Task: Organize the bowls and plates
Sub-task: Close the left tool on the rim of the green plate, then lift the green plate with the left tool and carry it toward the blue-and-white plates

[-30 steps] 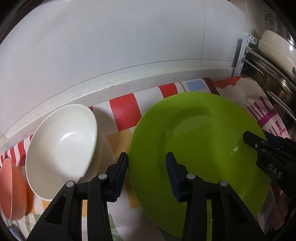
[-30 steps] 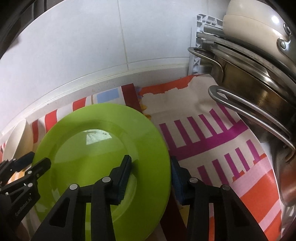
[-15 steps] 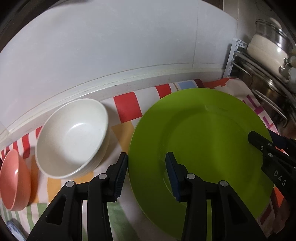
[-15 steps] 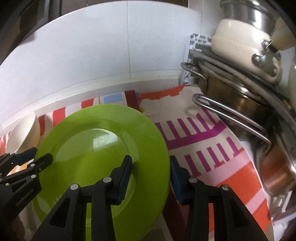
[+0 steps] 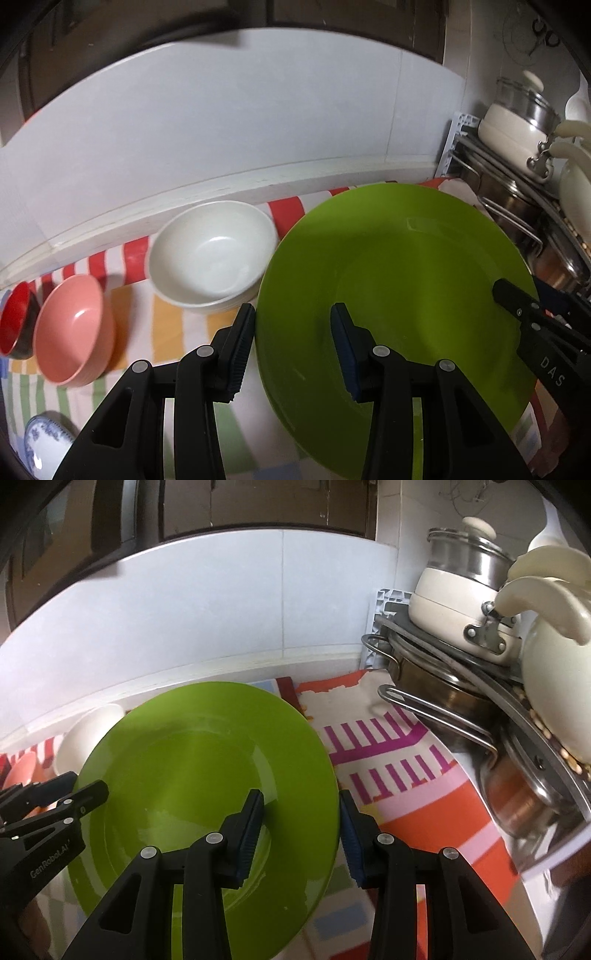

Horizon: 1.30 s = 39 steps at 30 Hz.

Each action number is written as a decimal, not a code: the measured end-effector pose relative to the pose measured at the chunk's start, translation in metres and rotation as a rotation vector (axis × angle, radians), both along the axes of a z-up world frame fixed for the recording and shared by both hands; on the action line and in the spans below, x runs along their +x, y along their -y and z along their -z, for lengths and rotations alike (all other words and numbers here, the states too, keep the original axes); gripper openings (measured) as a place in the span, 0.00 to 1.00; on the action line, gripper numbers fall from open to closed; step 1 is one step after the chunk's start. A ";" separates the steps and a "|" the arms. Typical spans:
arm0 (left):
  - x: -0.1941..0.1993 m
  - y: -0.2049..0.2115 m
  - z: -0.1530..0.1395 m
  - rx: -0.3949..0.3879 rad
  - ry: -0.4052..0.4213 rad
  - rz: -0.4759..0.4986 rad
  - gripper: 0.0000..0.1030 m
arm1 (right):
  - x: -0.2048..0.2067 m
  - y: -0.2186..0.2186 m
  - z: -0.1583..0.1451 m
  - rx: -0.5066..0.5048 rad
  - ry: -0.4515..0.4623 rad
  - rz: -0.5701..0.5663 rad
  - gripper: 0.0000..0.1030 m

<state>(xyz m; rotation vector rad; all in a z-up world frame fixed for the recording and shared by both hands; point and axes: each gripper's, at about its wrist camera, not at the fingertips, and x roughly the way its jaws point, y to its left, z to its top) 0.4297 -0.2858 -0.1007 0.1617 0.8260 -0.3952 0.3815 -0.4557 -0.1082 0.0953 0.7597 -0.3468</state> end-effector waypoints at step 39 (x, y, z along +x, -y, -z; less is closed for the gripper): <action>-0.117 -0.244 -0.057 -0.033 0.066 -0.237 0.41 | -0.088 -0.215 -0.046 0.023 0.057 -0.198 0.40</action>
